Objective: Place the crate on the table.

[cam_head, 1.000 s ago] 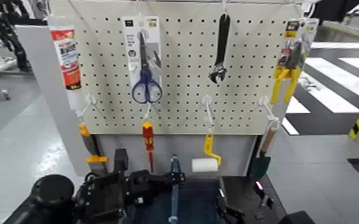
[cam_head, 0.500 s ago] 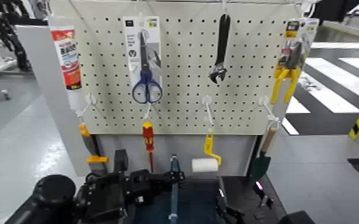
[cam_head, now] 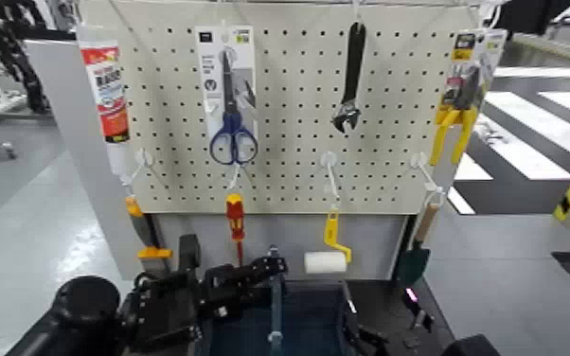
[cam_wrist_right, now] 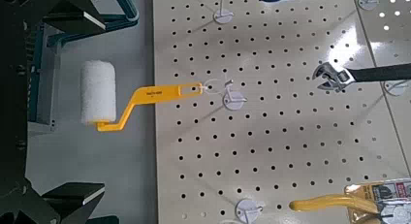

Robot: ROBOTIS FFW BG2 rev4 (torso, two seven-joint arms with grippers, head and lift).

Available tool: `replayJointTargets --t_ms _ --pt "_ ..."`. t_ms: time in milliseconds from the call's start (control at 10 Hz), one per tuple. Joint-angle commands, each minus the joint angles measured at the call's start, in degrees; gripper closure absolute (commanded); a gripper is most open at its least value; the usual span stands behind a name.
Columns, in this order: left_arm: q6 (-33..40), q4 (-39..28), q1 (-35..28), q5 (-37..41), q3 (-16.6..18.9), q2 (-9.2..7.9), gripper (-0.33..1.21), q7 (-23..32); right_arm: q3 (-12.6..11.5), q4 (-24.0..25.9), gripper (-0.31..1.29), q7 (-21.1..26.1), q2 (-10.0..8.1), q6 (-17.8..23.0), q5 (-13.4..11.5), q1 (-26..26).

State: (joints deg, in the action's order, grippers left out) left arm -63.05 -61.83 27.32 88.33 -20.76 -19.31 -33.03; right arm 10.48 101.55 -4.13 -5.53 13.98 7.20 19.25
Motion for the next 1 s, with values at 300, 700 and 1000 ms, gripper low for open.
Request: replayJointTargets --t_ms 300,700,1000 --pt "1.17 -0.05 -0.68 -0.52 -0.77 0.41 0.07 -0.63 -0.02 -0.04 0.15 0.00 -0.09 -0.01 0.27 0.00" --pt "2.67 -10.86 -8.95 -2.81 8.37 0.85 0.12 7.19 -0.20 0.05 0.15 0.00 -0.18 -0.01 0.45 0.26" --pt "8.20 -27.91 -19.67 -9.84 16.89 2.35 0.12 17.82 -0.46 0.23 0.15 -0.09 -0.09 -0.18 0.45 0.35"
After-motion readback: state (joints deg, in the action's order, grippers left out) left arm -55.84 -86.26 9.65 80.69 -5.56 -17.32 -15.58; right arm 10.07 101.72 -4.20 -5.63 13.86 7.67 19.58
